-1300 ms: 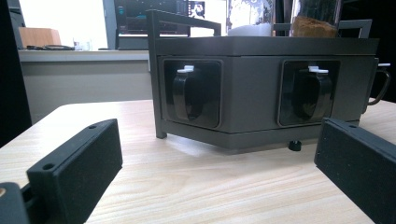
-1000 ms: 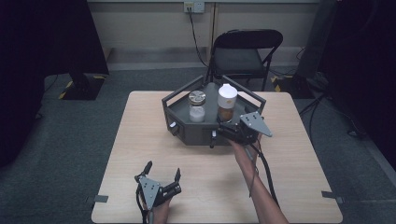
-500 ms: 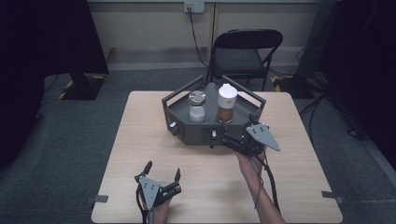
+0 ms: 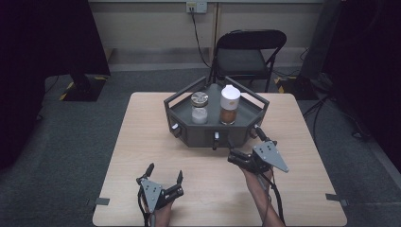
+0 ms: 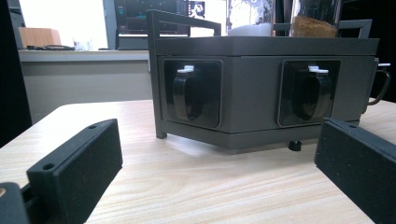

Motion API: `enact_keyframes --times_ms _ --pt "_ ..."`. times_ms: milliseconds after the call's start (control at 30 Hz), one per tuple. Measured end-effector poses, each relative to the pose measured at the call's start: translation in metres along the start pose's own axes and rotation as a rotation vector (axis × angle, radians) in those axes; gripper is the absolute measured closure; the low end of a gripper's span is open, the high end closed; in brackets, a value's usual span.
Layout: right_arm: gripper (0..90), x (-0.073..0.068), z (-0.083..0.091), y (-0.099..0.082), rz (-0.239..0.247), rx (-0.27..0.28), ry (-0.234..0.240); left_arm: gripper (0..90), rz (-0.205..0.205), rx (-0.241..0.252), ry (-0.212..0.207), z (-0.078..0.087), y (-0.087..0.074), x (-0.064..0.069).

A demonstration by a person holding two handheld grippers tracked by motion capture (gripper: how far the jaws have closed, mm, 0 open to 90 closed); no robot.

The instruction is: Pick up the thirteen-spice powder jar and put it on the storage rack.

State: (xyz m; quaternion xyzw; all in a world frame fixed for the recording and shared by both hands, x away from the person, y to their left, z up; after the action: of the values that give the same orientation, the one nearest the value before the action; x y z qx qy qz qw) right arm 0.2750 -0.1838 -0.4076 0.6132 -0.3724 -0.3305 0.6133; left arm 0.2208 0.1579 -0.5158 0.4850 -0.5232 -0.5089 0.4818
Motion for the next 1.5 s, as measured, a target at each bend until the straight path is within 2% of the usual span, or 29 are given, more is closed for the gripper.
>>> enact_keyframes --times_ms 67,233,400,533,733,1133,1500 --pt "0.4 -0.001 0.005 -0.003 -0.005 0.001 0.005 0.2 0.0 0.0 0.0 0.0 0.0 0.0" --pt "0.3 -0.006 0.018 -0.011 0.018 0.014 -0.012 0.2 0.0 0.0 0.0 0.0 0.0 0.0" --pt "0.3 -0.005 0.031 -0.017 -0.007 0.034 -0.023 0.2 0.0 0.0 0.002 0.0 0.0 0.0" --pt "0.0 -0.005 0.039 -0.024 -0.007 0.044 -0.04 0.2 -0.001 0.0 0.002 0.0 0.0 0.0" --pt "0.0 -0.005 0.048 -0.037 -0.037 0.031 -0.056 0.1 0.0 0.0 0.004 0.0 0.0 0.0" --pt "0.0 -0.008 0.07 -0.056 -0.041 0.015 -0.102 0.2 0.0 0.0 0.006 0.0 0.0 0.001" --pt "0.0 -0.011 0.079 -0.078 -0.021 0.01 -0.142 0.2 -0.001 0.0 0.01 0.0 0.0 0.001"
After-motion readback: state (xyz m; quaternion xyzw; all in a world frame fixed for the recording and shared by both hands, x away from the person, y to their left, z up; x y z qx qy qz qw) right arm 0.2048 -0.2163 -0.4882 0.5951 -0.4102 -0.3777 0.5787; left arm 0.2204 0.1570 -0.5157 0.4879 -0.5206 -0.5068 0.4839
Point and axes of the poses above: each handheld gripper's, and its own axes: z roughly backward along the jaws, y roughly out of its top, x roughly to its right, the point moved 7 cm from there along -z, roughly forward along the jaws, and after that the axes turned 11 degrees about y, right-handed, at the moved point
